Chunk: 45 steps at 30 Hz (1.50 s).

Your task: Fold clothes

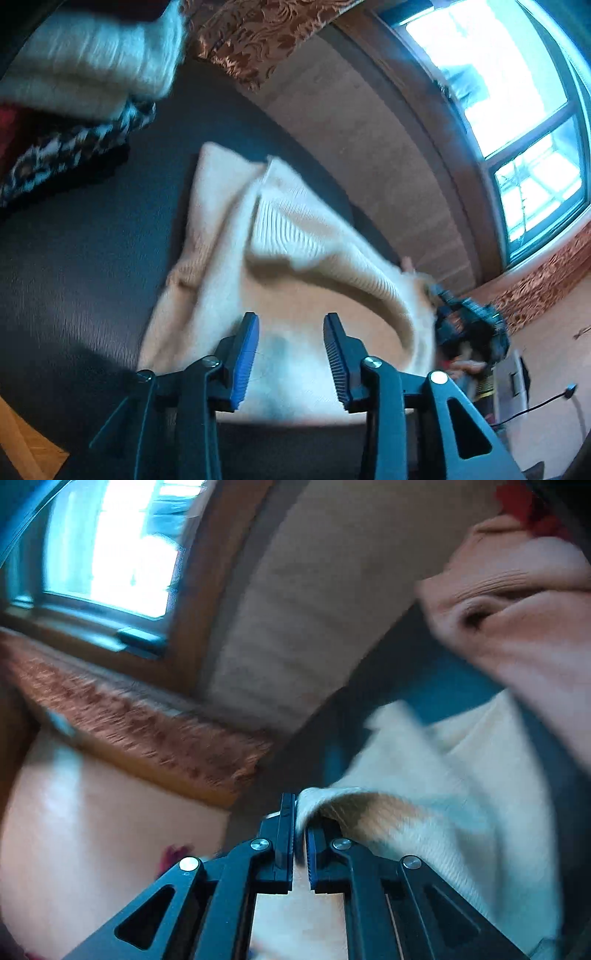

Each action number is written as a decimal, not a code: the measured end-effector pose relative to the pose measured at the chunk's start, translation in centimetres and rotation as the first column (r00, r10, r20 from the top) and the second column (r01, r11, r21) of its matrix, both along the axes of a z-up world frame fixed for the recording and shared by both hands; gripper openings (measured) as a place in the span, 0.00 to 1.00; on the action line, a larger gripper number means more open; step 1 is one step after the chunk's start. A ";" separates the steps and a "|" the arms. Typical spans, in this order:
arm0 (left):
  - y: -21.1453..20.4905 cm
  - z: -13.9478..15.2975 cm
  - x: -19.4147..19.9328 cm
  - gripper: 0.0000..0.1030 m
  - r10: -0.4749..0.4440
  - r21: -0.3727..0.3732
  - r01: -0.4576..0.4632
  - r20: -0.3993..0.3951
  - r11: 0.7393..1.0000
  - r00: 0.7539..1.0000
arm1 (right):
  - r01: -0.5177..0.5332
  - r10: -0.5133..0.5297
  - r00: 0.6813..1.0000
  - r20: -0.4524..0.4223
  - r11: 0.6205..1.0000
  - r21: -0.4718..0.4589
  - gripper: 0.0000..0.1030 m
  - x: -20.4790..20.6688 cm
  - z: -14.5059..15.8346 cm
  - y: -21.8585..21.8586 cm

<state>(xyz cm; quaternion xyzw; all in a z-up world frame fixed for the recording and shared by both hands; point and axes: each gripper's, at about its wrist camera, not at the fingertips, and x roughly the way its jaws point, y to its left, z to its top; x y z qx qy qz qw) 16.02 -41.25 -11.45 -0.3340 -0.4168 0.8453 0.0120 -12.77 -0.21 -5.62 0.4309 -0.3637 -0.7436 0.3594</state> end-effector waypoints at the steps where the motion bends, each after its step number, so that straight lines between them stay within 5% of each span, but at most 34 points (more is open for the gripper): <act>1: 0.0 0.0 -0.5 0.38 0.001 0.010 -0.001 -0.002 1.000 1.000 | 0.018 -0.018 1.000 0.006 1.000 0.021 0.08 -0.5 -0.5 0.3; 3: -0.4 0.1 -1.6 0.40 0.006 0.046 -0.006 0.000 0.999 1.000 | 0.040 -0.040 0.999 0.011 0.998 0.052 0.12 -1.0 -1.5 0.7; 6: -1.4 0.3 -3.6 0.42 0.025 0.088 -0.025 0.007 0.996 1.000 | 0.029 -0.029 0.999 0.028 0.999 0.024 0.34 -1.1 -3.1 1.0; 8: -0.7 1.2 -5.2 0.42 0.052 0.026 -0.053 0.016 0.998 0.999 | 0.013 -0.013 1.000 0.001 1.000 -0.003 0.36 -0.8 -3.2 1.3; 9: -0.4 2.1 -5.9 0.42 0.076 -0.096 -0.072 0.041 0.993 0.996 | -0.002 0.002 1.000 -0.003 1.000 -0.018 0.40 -0.8 -3.1 1.2; 11: 0.8 3.3 -6.9 0.42 0.124 -0.315 -0.093 0.078 0.945 0.989 | -0.020 0.021 1.000 0.003 0.999 -0.031 0.47 -0.7 -2.7 1.0; 16: 1.6 3.9 -6.6 0.42 0.068 -0.501 0.003 0.123 0.866 0.990 | -0.079 0.079 0.994 -0.072 0.997 0.009 0.72 1.0 -0.1 2.4; 21: 4.2 4.2 -8.9 0.43 -0.030 -0.709 0.160 0.192 0.687 0.981 | -0.068 0.106 0.977 -0.185 0.977 0.200 0.73 4.6 1.8 6.0; 23: 5.7 3.2 -11.1 0.43 -0.022 -0.751 0.236 0.282 0.616 0.959 | -0.062 0.133 0.968 -0.211 0.947 0.315 0.72 6.0 1.8 7.1; 28: 5.9 2.0 -10.7 0.43 -0.028 -0.751 0.288 0.339 0.594 0.941 | -0.076 0.192 0.959 -0.209 0.882 0.464 0.66 7.9 0.5 7.9; 29: 6.1 2.1 -10.7 0.32 -0.028 -0.757 0.285 0.332 0.588 0.943 | -0.078 0.203 0.957 -0.207 0.868 0.491 0.63 8.0 0.3 7.7; 30: 6.1 2.1 -10.7 0.16 -0.034 -0.757 0.279 0.323 0.591 0.946 | -0.086 0.222 0.954 -0.202 0.847 0.524 0.49 8.1 -0.1 7.3; 31: 6.0 2.2 -10.7 0.03 -0.030 -0.752 0.275 0.322 0.599 0.946 | -0.099 0.249 0.949 -0.194 0.819 0.565 0.23 8.4 -0.4 6.9; 32: 5.7 2.6 -10.6 0.03 -0.025 -0.742 0.261 0.313 0.617 0.950 | -0.111 0.276 0.943 -0.185 0.789 0.605 0.13 8.6 -0.7 6.5; 33: 4.9 3.8 -10.0 0.03 -0.024 -0.710 0.206 0.258 0.674 0.966 | -0.118 0.294 0.939 -0.179 0.764 0.634 0.12 8.9 -0.8 6.3; 36: 2.1 6.1 -8.0 0.03 0.036 -0.615 0.070 0.159 0.785 0.987 | -0.122 0.321 0.932 -0.169 0.716 0.687 0.08 10.4 -0.2 7.1; 41: 0.1 2.7 -7.4 0.06 0.094 -0.575 0.096 0.292 0.813 0.952 | -0.131 0.356 0.924 -0.137 0.632 0.764 0.05 12.9 0.2 8.5; 42: -0.2 1.6 -7.7 0.08 0.100 -0.564 0.111 0.329 0.818 0.939 | -0.140 0.343 0.932 -0.118 0.640 0.755 0.05 13.1 -0.6 9.1; 45: -0.7 2.2 -7.2 0.21 0.084 -0.478 0.049 0.253 0.877 0.964 | -0.114 0.288 0.948 -0.135 0.706 0.699 0.12 13.1 -0.8 10.8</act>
